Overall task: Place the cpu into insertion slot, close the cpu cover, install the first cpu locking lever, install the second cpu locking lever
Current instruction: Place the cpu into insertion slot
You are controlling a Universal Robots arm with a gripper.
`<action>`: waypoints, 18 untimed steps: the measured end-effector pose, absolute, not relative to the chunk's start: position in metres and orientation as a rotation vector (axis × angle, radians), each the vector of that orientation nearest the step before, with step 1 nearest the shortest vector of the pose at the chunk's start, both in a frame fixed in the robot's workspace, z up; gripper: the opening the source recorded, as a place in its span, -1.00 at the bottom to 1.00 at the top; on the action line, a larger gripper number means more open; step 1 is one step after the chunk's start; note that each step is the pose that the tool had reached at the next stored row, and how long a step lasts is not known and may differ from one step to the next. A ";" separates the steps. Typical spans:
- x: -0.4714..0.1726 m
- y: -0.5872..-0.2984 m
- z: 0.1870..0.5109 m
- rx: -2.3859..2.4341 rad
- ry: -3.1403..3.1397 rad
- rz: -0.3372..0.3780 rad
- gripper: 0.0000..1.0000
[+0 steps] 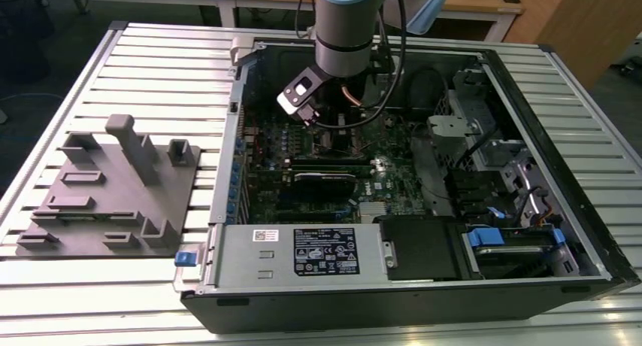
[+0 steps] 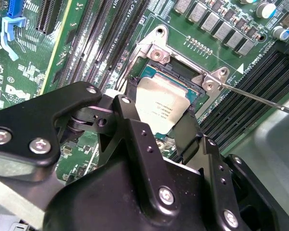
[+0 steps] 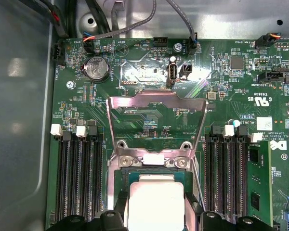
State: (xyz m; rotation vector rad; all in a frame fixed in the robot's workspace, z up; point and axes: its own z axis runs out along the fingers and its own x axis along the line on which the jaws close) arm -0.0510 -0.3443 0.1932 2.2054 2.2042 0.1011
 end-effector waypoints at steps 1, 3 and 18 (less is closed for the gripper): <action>-0.051 -0.344 0.193 2.205 2.204 0.101 0.08; -0.051 -0.344 0.193 2.205 2.204 0.101 0.08; -0.051 -0.344 0.196 2.207 2.203 0.101 0.08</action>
